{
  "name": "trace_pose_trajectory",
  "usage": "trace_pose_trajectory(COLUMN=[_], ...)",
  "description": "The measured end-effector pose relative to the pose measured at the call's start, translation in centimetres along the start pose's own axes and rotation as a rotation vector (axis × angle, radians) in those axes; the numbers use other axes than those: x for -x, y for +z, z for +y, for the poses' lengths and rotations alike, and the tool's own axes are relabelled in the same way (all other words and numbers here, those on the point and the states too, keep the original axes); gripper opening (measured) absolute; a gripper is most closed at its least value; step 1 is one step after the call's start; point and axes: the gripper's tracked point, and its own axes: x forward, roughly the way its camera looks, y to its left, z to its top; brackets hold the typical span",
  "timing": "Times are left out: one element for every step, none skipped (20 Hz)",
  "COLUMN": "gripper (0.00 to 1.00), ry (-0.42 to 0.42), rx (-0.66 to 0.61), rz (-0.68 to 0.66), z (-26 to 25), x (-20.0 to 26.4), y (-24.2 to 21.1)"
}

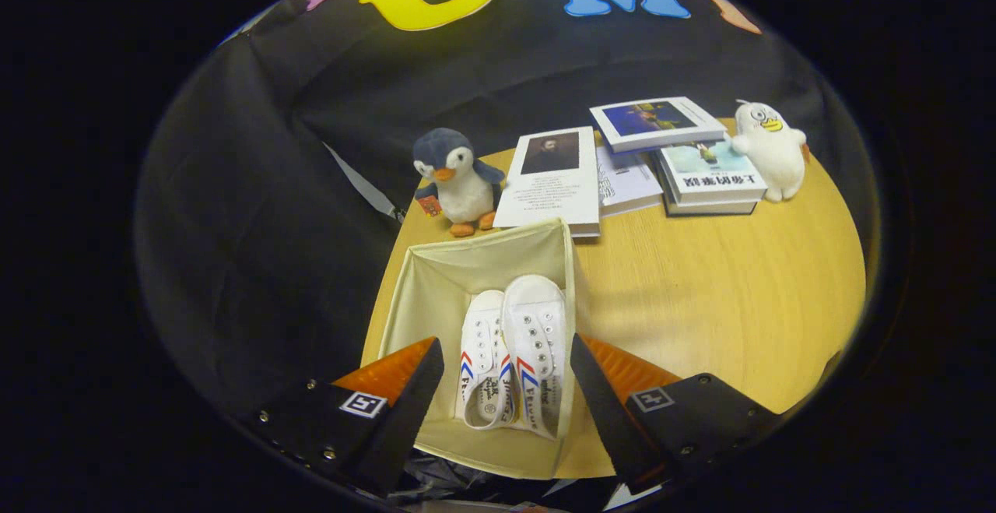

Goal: Open the storage box then place both shoes into the box .Put the left shoe in first, then the right shoe, with the right side of both shoes facing outward in a uniform manner.

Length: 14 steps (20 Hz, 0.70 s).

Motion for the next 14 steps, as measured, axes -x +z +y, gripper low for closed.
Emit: trace_pose_trajectory(gripper=[0.98,0.98,0.98,0.98,0.98,0.98,0.98,0.98,0.98,0.98,0.98,0.98,0.98,0.98], ry=[0.008,0.023,0.036,0.042,0.038,0.033,0.026,0.019,0.007,-0.007,-0.024,-0.039,-0.058,-0.076], rx=[0.025,0.040,0.050,0.061,0.070,0.074,0.076,0.075,0.074,0.074,0.075,0.078,0.080,0.085], rz=[-0.022,-0.042,-0.063,-0.084,-0.103,-0.123,-0.138,-0.157,-0.177,-0.196,-0.214,-0.235,-0.256,-0.277], z=[0.0,0.0,-0.3,-0.8,-1.5,-2.3,-3.3,-4.5,-5.5,-6.7,-8.1,-9.2,-10.4,-11.5], x=[0.9,2.0,3.2,4.4,5.4,6.6,7.3,7.9,8.8,9.8,11.3,12.3,12.9,13.9], y=[0.3,0.6,0.9,1.2,1.6,1.9,2.2,2.4,2.7,3.0,3.3,3.6,4.0,4.2])
